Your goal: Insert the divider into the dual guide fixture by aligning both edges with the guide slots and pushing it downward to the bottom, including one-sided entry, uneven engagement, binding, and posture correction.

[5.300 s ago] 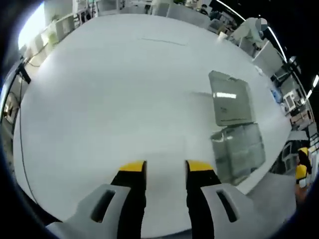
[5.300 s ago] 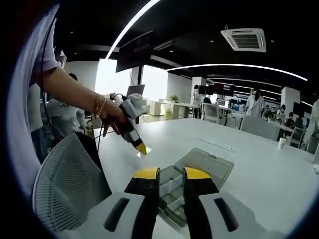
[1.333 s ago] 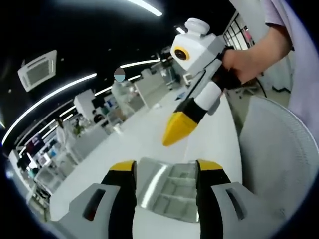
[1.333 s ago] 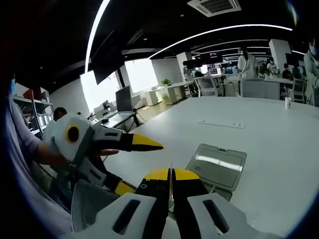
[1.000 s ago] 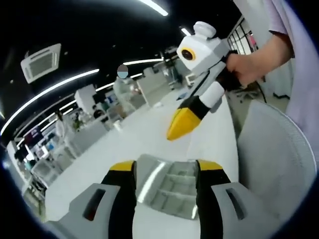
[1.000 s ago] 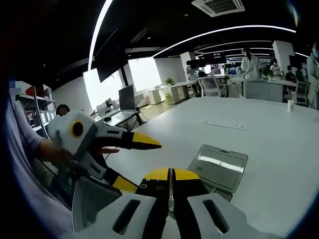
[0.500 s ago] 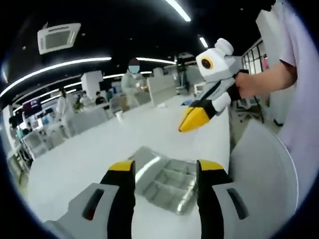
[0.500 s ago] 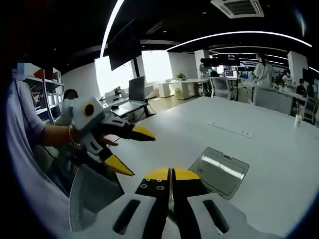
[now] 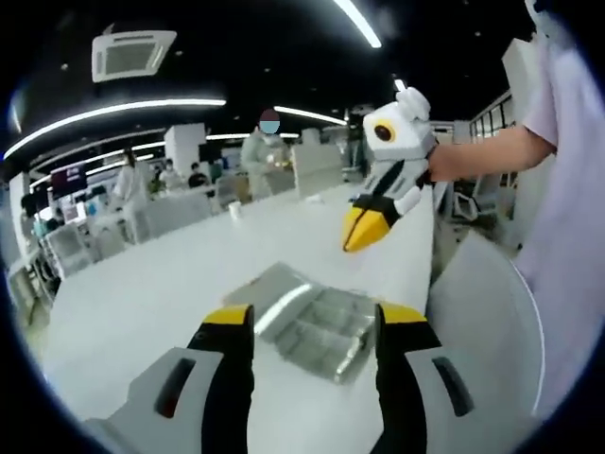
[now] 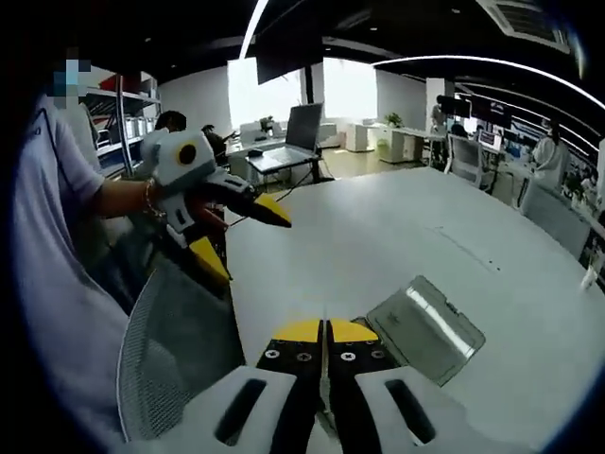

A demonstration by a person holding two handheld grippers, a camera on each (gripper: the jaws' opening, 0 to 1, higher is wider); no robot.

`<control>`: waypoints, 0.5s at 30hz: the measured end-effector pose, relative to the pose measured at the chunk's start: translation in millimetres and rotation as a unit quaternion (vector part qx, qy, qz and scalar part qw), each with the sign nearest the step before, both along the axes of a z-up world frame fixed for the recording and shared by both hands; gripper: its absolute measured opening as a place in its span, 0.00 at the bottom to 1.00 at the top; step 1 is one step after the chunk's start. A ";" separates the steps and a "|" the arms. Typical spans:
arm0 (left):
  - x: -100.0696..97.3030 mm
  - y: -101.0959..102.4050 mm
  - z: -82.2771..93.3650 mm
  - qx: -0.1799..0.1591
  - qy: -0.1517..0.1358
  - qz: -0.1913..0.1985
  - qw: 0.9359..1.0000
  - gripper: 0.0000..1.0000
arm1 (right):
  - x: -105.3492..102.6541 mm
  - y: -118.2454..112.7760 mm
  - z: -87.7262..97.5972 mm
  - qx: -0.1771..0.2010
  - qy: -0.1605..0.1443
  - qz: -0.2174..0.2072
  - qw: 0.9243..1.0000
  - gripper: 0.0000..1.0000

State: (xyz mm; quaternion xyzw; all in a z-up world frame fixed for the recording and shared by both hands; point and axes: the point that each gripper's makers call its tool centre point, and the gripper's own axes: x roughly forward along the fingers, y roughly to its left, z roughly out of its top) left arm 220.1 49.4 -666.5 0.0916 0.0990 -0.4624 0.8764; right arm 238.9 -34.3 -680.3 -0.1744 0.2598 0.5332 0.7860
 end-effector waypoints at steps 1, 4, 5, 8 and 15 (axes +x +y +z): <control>-1.7 1.7 -0.2 0.001 -0.001 0.001 1.000 0.50 | 0.2 2.0 -1.8 -0.008 -0.001 0.011 1.000 0.00; -9.0 8.1 1.8 -0.001 0.003 0.000 1.000 0.50 | 2.8 7.9 -8.4 -0.037 -0.005 0.039 0.999 0.00; -10.5 9.8 2.8 -0.002 0.002 0.001 1.000 0.50 | 2.9 10.3 -11.7 -0.046 -0.001 0.050 0.998 0.00; -14.2 15.7 5.8 -0.003 0.002 0.002 1.000 0.50 | 5.7 14.0 -19.9 -0.070 -0.002 0.072 0.995 0.00; -16.2 29.6 10.5 -0.004 -0.001 0.013 1.000 0.50 | 9.3 20.1 -35.1 -0.101 0.008 0.101 0.990 0.00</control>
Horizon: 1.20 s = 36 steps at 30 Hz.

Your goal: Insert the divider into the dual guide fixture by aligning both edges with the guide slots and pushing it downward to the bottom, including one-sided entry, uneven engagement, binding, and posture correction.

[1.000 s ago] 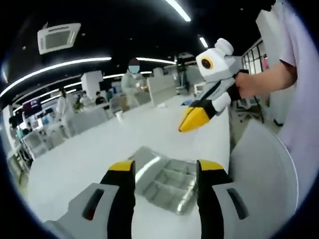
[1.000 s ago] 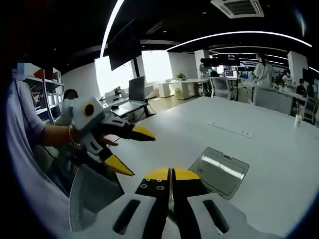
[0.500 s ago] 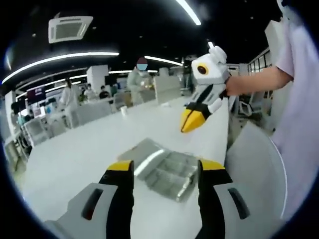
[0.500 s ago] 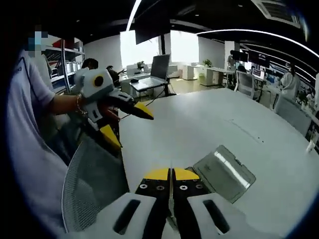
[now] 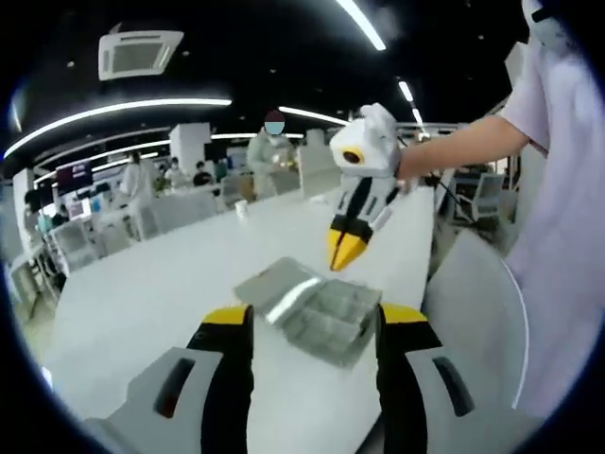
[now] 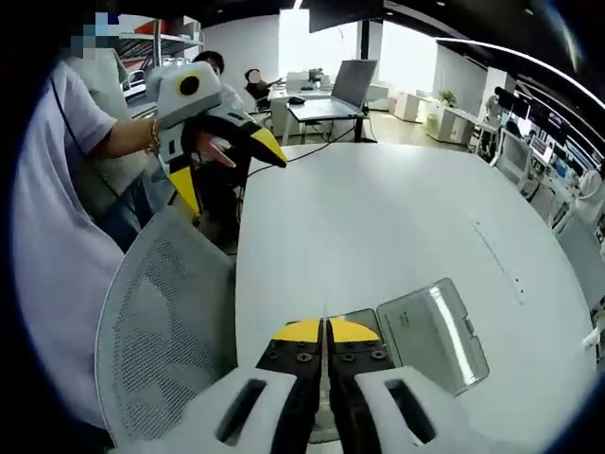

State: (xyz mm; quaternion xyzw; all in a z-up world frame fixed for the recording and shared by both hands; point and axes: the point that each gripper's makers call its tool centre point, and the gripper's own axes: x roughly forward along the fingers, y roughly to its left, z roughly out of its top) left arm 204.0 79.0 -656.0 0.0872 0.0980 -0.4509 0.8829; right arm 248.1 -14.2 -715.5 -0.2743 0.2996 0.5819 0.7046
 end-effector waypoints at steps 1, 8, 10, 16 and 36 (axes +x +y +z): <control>-0.2 1.0 -0.5 0.002 0.000 0.000 1.000 0.50 | 0.2 0.8 -2.6 -0.005 0.001 0.004 1.000 0.00; -0.1 9.0 -1.8 0.006 0.002 0.009 1.000 0.50 | -1.4 7.5 -11.7 -0.024 0.008 0.028 0.999 0.00; -0.4 10.2 -2.8 0.009 0.002 0.009 1.000 0.50 | -1.2 10.9 -12.2 -0.027 0.010 0.037 0.999 0.00; 0.3 11.1 -3.2 0.012 0.003 0.007 1.000 0.50 | 0.7 18.5 -13.9 -0.049 0.015 0.070 0.996 0.00; 6.1 13.6 -2.2 0.013 0.027 -0.008 1.000 0.54 | 16.8 20.2 -45.6 -0.082 0.058 0.094 0.990 0.00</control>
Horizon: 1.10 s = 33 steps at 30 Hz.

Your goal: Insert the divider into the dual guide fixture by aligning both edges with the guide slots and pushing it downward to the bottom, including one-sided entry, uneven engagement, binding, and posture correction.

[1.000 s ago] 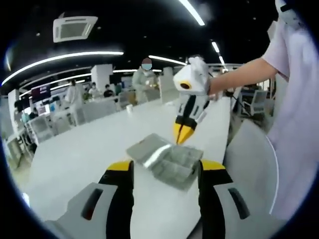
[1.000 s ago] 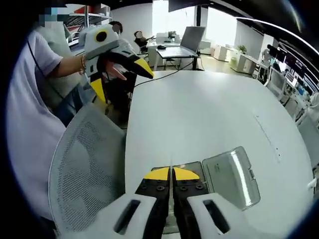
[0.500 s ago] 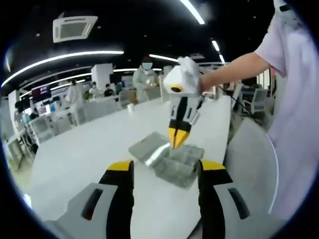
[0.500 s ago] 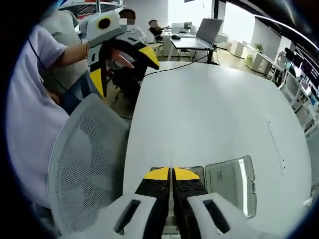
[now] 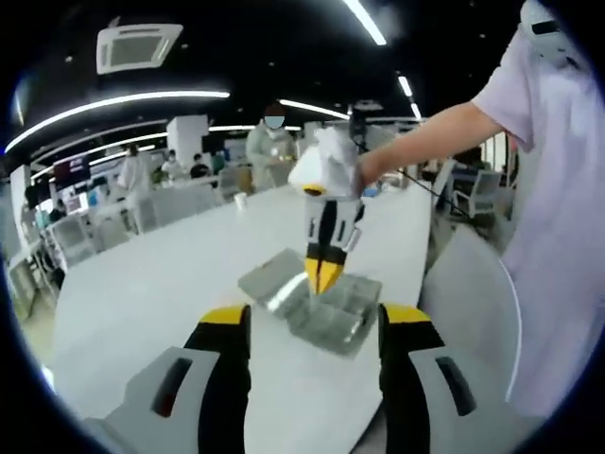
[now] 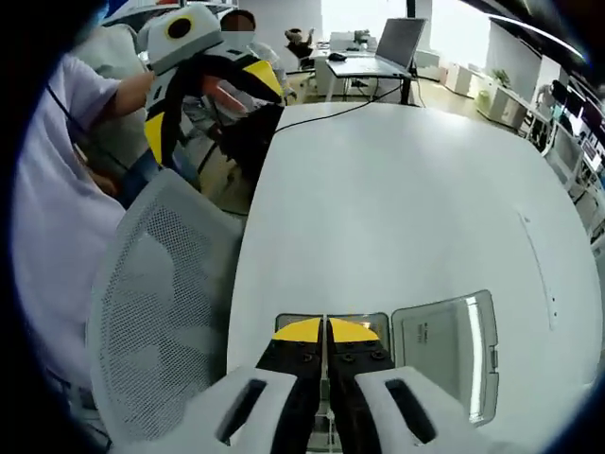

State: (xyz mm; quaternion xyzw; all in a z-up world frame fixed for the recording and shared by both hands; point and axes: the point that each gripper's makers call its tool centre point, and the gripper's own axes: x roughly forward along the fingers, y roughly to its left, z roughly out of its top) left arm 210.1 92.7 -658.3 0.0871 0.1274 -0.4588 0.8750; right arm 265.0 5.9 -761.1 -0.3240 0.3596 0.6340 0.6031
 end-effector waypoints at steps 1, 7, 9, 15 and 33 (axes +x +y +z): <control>0.7 0.5 -1.3 0.001 0.002 0.001 1.000 0.54 | 0.5 -0.1 -1.8 0.000 0.002 -0.001 1.000 0.00; 1.4 0.4 -2.2 -0.006 0.012 -0.001 1.000 0.55 | 0.8 -3.4 -16.4 -0.009 0.013 -0.004 1.000 0.00; 3.2 1.5 -0.7 -0.008 0.012 0.002 1.000 0.55 | 0.5 -4.9 -19.8 -0.013 0.014 -0.001 1.000 0.00; 6.0 3.0 0.0 -0.004 0.013 0.005 1.000 0.55 | 2.3 -4.2 -20.1 -0.010 0.021 -0.008 1.000 0.00; 3.3 0.4 -2.2 -0.005 0.020 -0.002 1.000 0.55 | 1.7 -4.4 -29.6 -0.032 0.025 0.000 0.999 0.00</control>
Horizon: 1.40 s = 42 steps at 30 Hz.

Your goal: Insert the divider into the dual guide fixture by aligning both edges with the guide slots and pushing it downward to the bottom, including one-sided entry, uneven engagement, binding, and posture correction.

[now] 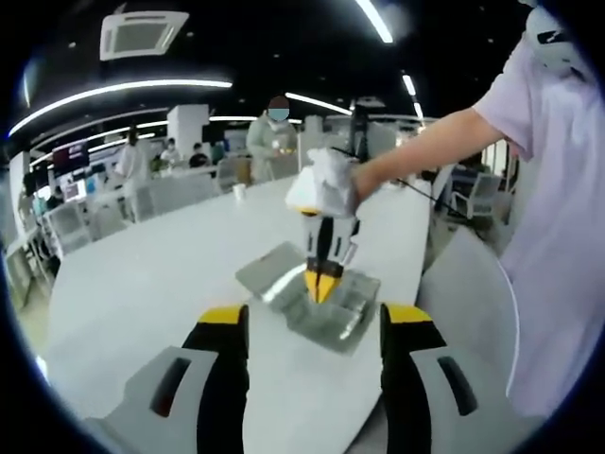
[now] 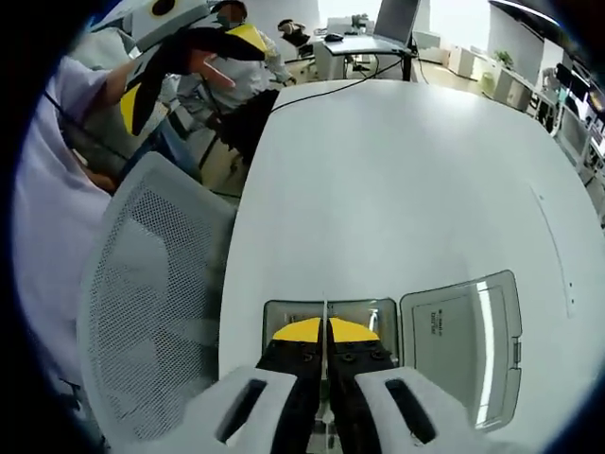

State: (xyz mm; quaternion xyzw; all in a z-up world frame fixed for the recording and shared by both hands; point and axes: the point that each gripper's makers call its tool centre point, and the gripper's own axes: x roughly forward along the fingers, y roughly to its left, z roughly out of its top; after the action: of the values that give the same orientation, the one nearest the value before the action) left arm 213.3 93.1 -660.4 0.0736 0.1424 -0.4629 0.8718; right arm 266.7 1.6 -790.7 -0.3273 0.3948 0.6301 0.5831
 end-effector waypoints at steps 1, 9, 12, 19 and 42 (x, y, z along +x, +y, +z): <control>0.1 0.1 0.2 0.000 0.000 0.000 1.000 0.55 | 0.2 0.1 -0.6 -0.001 -0.001 0.001 1.000 0.00; 1.5 1.8 -0.6 0.001 0.001 0.004 1.000 0.54 | 1.3 -0.3 -4.2 -0.005 0.000 0.003 1.000 0.00; 2.5 2.5 -1.7 0.001 0.002 0.004 1.000 0.54 | 2.1 -2.0 -6.9 -0.007 0.001 0.003 1.000 0.00; 4.9 4.4 -3.3 0.001 0.005 0.008 1.000 0.53 | 3.5 -1.9 -8.9 -0.005 0.001 0.001 1.000 0.00; 9.1 7.2 -6.6 0.002 0.010 0.014 1.000 0.52 | 7.4 -0.2 -9.0 0.041 0.016 -0.043 0.998 0.00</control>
State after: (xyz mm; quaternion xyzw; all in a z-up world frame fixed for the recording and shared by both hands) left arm 222.4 100.3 -667.0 0.0689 0.1531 -0.4515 0.8763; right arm 274.1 1.4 -799.6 -0.2757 0.3913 0.6253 0.6163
